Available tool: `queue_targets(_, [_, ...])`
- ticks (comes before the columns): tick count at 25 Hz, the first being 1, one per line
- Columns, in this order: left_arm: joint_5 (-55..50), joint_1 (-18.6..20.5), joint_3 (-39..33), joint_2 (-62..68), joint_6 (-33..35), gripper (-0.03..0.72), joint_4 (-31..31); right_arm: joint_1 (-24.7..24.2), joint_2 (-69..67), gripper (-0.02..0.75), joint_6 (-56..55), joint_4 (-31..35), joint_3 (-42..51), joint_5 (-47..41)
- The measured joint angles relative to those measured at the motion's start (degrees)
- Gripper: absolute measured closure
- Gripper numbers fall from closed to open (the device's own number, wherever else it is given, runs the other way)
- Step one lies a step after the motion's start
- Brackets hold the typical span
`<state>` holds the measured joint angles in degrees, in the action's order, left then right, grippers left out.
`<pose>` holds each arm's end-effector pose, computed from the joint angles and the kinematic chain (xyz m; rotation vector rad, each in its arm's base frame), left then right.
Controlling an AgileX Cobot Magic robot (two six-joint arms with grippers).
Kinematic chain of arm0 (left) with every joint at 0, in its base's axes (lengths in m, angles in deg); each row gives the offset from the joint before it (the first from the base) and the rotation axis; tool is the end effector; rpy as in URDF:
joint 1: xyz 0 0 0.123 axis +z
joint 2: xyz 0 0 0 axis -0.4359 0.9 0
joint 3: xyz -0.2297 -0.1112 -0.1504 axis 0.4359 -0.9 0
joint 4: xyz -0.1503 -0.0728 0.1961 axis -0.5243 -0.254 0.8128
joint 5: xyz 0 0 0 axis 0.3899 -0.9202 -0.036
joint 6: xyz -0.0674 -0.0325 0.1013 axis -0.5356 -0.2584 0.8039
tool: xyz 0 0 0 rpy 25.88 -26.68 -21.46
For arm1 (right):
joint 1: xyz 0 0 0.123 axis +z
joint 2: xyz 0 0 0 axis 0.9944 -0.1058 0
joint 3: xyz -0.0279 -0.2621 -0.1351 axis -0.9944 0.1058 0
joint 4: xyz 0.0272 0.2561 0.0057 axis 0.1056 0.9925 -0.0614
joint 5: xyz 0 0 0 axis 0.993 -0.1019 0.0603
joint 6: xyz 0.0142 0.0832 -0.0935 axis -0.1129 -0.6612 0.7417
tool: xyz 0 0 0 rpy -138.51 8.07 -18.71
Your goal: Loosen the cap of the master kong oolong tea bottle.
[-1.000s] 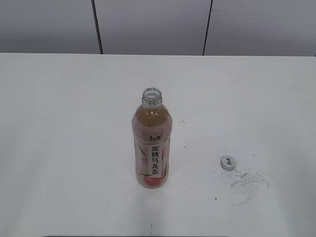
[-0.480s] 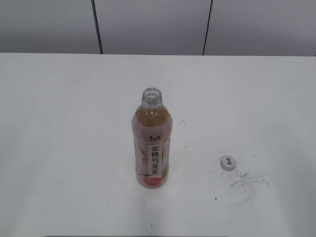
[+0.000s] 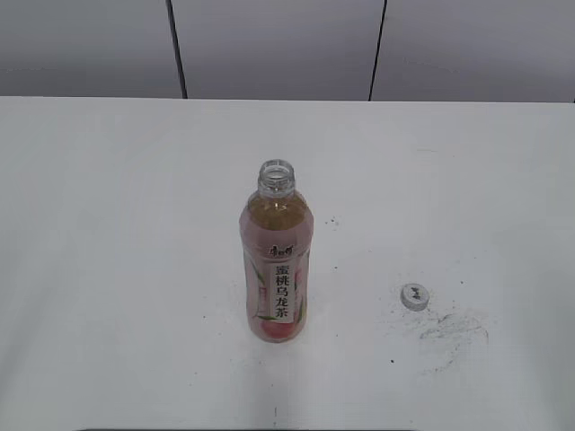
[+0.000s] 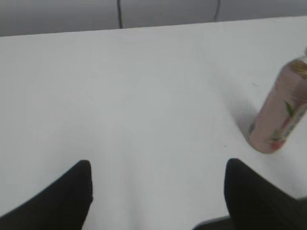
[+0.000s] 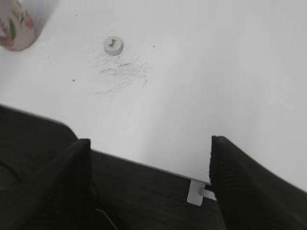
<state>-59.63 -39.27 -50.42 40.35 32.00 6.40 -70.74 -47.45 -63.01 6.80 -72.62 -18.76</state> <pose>0.0222 0.0003 0.2870 0.1356 1.9857 -0.1546 0.0442 0.0172 0.2570 -0.4535 2.2515 0.1041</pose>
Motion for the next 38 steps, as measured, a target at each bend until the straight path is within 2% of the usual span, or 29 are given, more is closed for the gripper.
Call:
queue_targets(3, [-0.02, 6.00, 0.00, -2.57, 0.03, 0.179, 0.00, -4.49, 4.94, 0.164, 0.00, -0.06, 0.00, 0.00])
queue_targets(7, [-0.04, 9.81, 0.00, -2.69, 0.03, 0.179, 0.00, -6.13, 11.83, 0.164, 0.00, 0.00, 0.00, -0.05])
queue_targets(25, [0.02, 9.97, -0.05, -2.75, 0.03, 0.180, -0.01, -6.56, 13.15, 0.164, 0.00, 0.63, 0.01, 0.04])
queue_targets(32, [0.02, 9.97, -0.05, -2.75, 0.03, 0.180, -0.01, -11.58, 13.15, 0.164, 0.00, 0.66, 0.01, 0.14])
queue_targets(38, [0.02, 9.97, -0.05, -2.75, 0.03, 0.180, -0.01, -11.83, 13.15, 0.164, 0.00, 0.66, 0.01, 0.25])
